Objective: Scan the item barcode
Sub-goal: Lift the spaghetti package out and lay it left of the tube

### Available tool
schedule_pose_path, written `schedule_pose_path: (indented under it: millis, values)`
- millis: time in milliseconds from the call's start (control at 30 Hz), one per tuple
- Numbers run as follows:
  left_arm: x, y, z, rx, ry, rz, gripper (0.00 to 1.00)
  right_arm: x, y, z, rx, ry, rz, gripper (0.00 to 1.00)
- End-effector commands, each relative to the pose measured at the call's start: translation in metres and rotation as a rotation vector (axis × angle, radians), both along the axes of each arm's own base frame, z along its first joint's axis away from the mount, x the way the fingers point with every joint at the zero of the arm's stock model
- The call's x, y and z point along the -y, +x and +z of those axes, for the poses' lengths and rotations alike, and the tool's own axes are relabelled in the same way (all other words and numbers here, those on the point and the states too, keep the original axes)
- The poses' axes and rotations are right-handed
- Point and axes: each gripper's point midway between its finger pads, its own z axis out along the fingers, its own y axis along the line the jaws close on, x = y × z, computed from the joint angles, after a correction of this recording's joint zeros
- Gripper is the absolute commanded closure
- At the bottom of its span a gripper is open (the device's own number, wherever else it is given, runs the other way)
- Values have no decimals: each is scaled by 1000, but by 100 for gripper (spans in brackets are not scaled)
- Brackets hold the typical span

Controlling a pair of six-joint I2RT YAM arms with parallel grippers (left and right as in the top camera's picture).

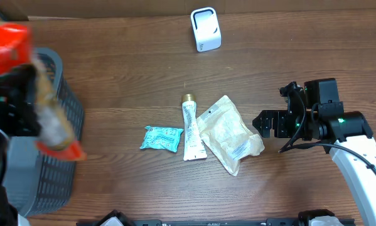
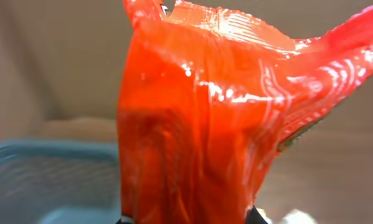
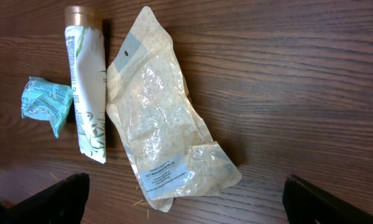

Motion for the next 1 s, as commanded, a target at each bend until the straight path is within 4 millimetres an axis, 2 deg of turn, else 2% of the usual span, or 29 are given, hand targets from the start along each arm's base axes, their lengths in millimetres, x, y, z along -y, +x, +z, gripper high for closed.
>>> schedule_pose_path:
  millis: [0,133,300,467,600,733,767,867,967]
  values:
    - [38,4,-1,-4,-98,-199,96,-3,5,8,24,7,4,0]
    - [39,20,-53,-189,-145,-189,96,-2,5,8,22,6,3,0]
    - [55,38,-127,-427,-155,-182,96,-3,5,8,22,7,3,0]
    - [61,57,-212,-639,-115,-6,96,-2,4,7,20,6,3,0]
    - [53,61,-288,-760,-25,201,96,-2,3,7,16,5,3,0]
    - [39,64,-343,-822,51,308,96,-2,2,6,11,5,3,0]
    - [38,69,-371,-853,60,316,96,-2,2,6,10,5,3,0]
    - [42,78,-405,-885,58,305,96,-2,2,6,10,5,3,0]
    - [48,91,-430,-909,79,258,96,-2,2,6,9,5,3,0]
